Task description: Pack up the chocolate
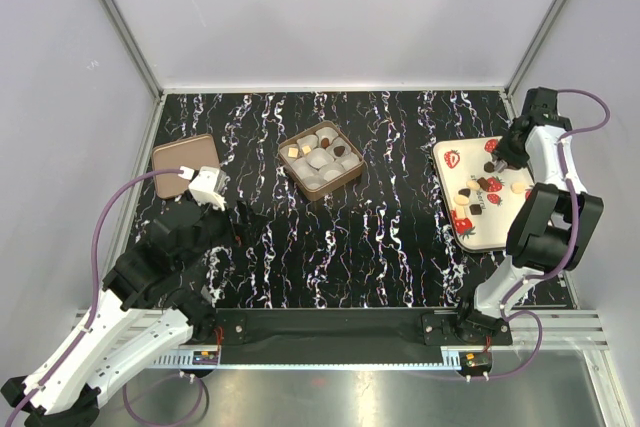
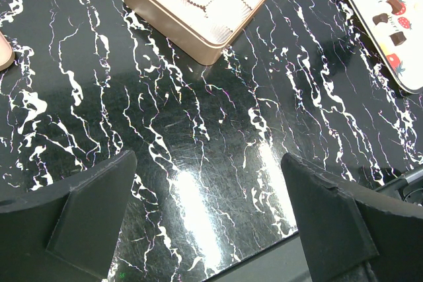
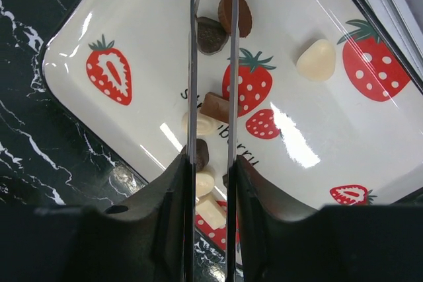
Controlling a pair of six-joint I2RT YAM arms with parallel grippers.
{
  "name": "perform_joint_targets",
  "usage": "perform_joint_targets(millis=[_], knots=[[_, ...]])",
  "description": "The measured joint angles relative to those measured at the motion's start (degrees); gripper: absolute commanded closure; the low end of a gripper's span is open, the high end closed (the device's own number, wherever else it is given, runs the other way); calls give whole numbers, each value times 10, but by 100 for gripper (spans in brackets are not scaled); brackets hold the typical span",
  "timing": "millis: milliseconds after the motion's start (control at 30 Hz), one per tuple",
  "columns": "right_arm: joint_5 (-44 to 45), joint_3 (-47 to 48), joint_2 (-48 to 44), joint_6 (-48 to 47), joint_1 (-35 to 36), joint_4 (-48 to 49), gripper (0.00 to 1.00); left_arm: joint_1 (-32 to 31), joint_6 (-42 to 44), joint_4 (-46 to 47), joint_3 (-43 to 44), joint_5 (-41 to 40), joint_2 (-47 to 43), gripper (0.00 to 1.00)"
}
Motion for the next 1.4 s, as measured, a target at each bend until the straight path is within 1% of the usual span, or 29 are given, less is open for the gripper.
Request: perform_joint_targets(millis=[133,267,467,567,600,733,867,1000,1133,1267,1400], knots=[[-5,0,-25,1,28,-12,68,0,0,0,0,0,0,1],[-7,1,-65,8,102,-24,68,0,0,0,0,0,0,1],[-14,39,-81,37,299,-32,69,0,0,0,0,-3,0,1],[-25,68,-71,48,395,-33,69,0,0,0,0,-5,0,1],[-29,91,-56,52,440,-30,69,0,0,0,0,-7,0,1],[-29,133,-3,61,505,-32,68,0,0,0,0,-11,0,1],[-31,137,49,65,546,-33,68,0,0,0,0,-14,0,1],[-32,137,82,68,562,-35,68,0,0,0,0,-15,0,1],[-31,140,86,71,563,-37,66,0,0,0,0,-15,2,1],[-31,148,87,74,563,-39,62,0,0,0,0,-15,2,1],[-29,148,88,76,563,-42,61,0,0,0,0,-15,2,1]])
